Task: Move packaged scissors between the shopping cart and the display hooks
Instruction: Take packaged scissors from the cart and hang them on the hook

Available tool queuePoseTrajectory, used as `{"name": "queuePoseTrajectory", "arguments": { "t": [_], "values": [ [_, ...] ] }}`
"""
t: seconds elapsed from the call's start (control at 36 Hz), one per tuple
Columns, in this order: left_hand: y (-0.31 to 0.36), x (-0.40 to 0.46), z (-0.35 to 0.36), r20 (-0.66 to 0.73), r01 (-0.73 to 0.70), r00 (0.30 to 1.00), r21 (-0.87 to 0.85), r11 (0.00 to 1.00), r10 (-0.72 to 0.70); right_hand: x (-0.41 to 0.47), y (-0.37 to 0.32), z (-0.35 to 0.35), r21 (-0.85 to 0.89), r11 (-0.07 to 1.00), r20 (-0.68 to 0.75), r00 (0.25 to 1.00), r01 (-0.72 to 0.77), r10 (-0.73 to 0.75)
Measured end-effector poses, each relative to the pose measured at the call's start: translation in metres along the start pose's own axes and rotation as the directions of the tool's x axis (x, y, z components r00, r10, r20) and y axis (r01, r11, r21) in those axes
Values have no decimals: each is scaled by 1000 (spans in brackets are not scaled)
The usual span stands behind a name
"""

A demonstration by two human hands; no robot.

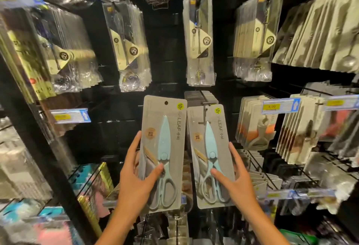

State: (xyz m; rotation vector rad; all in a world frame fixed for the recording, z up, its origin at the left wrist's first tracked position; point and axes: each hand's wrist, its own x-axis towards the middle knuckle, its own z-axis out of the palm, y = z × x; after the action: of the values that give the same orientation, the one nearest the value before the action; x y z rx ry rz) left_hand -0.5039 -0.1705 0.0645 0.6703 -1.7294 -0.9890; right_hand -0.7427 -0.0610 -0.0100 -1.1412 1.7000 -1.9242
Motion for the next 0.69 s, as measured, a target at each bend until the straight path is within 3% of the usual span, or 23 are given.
{"name": "queuePoseTrajectory", "arguments": {
  "t": [0.58,0.69],
  "values": [
    [1,22,-4,9,-71,997,-52,996,71,57,31,36,-224,974,7,999,38,-37],
    [3,23,-4,21,-75,997,-73,995,76,62,40,30,-365,931,6,1000,25,-24]
  ]
}}
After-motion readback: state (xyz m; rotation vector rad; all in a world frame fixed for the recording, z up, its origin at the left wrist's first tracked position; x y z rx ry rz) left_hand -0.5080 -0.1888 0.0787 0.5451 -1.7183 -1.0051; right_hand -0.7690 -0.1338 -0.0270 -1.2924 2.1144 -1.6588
